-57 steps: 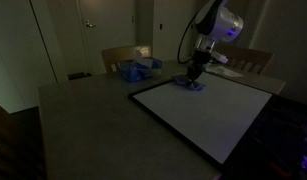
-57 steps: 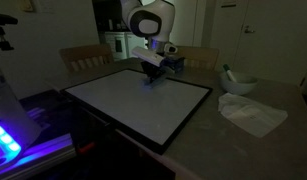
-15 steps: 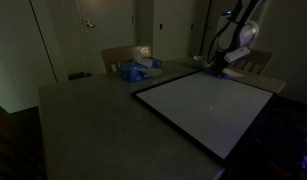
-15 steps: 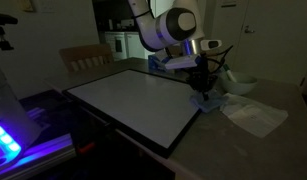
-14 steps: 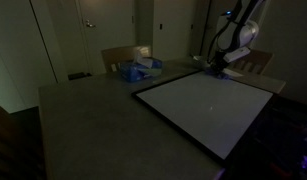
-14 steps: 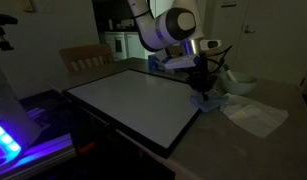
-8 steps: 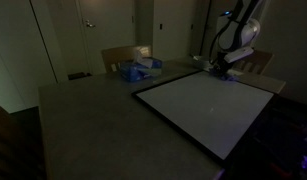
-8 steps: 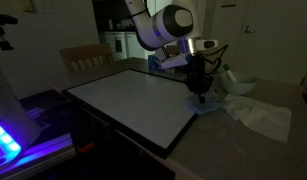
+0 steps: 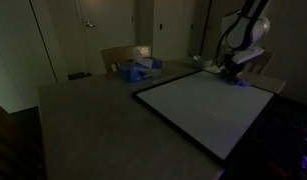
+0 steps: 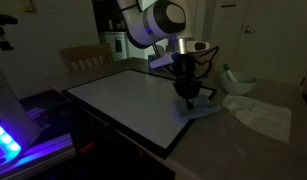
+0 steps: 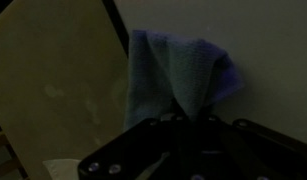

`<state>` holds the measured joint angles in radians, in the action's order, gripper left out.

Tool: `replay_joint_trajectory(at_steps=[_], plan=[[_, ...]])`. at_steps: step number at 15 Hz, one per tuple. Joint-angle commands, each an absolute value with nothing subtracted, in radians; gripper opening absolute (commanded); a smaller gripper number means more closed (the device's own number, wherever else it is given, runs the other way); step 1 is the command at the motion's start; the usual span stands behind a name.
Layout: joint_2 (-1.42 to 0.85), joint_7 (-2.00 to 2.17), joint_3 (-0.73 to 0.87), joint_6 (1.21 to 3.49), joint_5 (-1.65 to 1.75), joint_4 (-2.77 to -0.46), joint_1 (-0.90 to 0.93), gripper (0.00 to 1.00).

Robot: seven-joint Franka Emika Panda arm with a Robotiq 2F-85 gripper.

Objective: Wipe the whiteboard with the blue cloth

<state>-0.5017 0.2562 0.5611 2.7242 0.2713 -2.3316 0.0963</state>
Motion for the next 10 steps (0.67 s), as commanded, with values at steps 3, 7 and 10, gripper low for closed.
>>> replay_joint_trajectory(at_steps=[3, 7, 10], plan=[[-0.421, 0.248, 0.454, 2.771, 0.257, -2.438, 0.024, 0.03], [-0.38, 0.228, 0.396, 2.779, 0.247, -2.481, -0.006, 0.03], [-0.344, 0.221, 0.358, 2.761, 0.236, -2.513, -0.018, 0.03]])
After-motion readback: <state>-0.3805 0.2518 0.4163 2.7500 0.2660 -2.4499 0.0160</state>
